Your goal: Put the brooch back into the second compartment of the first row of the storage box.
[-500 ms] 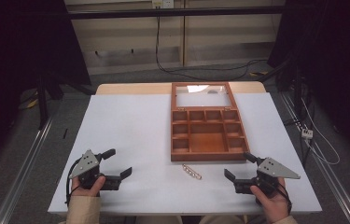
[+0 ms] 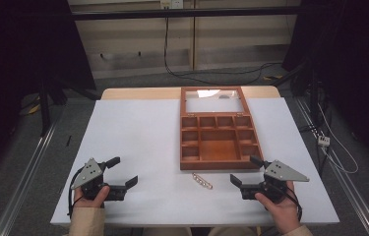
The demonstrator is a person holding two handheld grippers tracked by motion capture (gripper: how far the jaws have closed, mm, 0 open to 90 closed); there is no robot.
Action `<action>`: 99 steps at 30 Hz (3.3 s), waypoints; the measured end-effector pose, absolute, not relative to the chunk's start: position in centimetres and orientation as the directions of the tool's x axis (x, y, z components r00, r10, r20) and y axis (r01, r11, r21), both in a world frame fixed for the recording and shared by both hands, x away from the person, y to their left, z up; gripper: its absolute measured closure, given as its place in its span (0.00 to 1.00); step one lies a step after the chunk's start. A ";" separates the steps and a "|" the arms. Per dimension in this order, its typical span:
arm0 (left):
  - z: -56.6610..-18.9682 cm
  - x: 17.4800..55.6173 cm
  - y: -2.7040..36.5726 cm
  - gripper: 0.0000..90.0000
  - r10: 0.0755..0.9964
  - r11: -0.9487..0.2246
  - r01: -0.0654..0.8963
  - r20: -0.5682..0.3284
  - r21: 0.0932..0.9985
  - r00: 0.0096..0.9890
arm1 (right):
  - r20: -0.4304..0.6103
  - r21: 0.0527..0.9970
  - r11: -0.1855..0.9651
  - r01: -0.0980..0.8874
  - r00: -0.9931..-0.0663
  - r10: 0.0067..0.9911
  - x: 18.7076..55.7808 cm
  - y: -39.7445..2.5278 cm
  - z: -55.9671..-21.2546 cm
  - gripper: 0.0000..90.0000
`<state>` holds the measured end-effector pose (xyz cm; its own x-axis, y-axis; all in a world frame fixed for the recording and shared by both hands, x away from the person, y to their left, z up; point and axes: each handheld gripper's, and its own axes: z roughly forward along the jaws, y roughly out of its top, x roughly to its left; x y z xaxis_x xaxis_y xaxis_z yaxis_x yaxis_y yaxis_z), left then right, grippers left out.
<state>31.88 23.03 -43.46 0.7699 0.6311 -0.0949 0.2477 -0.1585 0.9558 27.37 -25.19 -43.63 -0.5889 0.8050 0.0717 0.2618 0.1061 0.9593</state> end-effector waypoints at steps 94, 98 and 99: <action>-43.7 31.8 23.6 0.05 0.631 -0.135 0.259 -0.119 0.956 0.766 | 0.216 0.773 0.400 0.491 -0.798 0.562 33.0 -16.2 -42.1 0.90; -43.7 31.8 23.6 0.05 0.630 -0.136 0.259 -0.119 0.956 0.768 | 0.219 0.773 0.404 0.489 -0.803 0.554 33.2 -16.1 -41.6 0.90; -43.7 31.8 23.6 0.05 0.630 -0.135 0.260 -0.120 0.956 0.768 | 0.219 0.773 0.405 0.488 -0.804 0.552 33.3 -16.1 -41.4 0.90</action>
